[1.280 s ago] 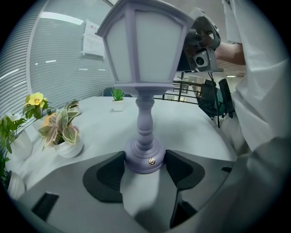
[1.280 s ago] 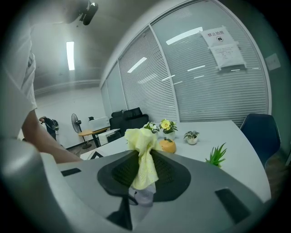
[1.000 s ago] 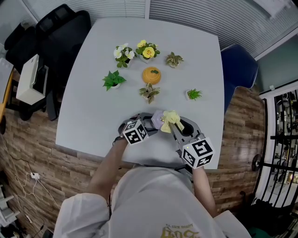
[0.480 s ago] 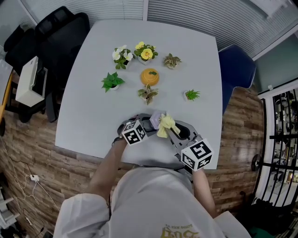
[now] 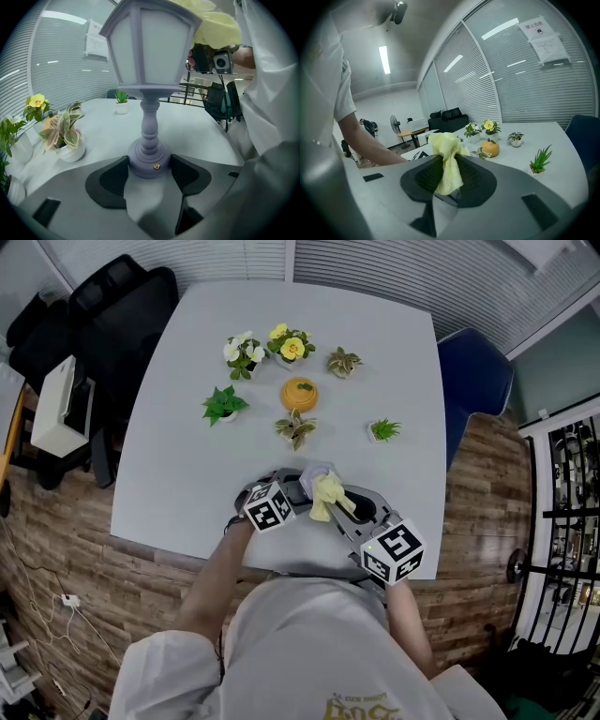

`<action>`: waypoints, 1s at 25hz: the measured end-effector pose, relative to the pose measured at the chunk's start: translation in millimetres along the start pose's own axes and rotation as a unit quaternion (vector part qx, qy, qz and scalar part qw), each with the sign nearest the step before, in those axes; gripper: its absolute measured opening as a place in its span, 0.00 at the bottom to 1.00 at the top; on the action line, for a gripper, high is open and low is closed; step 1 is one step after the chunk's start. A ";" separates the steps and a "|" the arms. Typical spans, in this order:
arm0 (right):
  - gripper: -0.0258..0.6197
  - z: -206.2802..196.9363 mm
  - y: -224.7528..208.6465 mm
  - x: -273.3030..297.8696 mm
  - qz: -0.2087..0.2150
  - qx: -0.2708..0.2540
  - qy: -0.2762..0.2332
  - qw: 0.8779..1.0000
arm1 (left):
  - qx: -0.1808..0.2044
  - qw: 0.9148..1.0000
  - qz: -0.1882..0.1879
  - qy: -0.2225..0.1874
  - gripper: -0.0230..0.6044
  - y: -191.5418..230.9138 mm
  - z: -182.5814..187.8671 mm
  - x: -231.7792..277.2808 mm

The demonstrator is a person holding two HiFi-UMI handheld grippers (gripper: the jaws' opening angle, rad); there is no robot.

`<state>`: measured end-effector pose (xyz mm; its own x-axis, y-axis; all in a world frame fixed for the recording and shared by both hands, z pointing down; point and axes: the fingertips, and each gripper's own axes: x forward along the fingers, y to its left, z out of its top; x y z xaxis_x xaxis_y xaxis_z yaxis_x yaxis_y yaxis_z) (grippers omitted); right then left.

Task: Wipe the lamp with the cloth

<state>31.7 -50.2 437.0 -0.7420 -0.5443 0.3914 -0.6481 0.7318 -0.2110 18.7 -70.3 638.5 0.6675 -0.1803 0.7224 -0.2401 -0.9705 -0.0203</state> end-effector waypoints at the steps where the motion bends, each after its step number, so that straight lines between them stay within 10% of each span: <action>1: 0.17 -0.4 0.1 -0.3 0.001 0.001 0.000 1.000 | 0.000 1.000 0.000 0.000 0.51 -0.2 0.0 0.0; 25: 0.17 -15.0 -26.1 -6.3 -0.008 0.030 0.008 0.999 | 0.000 1.000 -0.001 0.000 0.51 0.9 -0.4 0.3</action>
<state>55.9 -59.7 453.4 -0.7285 -0.5486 0.4102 -0.6696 0.6967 -0.2574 18.4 -71.1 639.0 0.6682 -0.1793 0.7220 -0.2395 -0.9707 -0.0193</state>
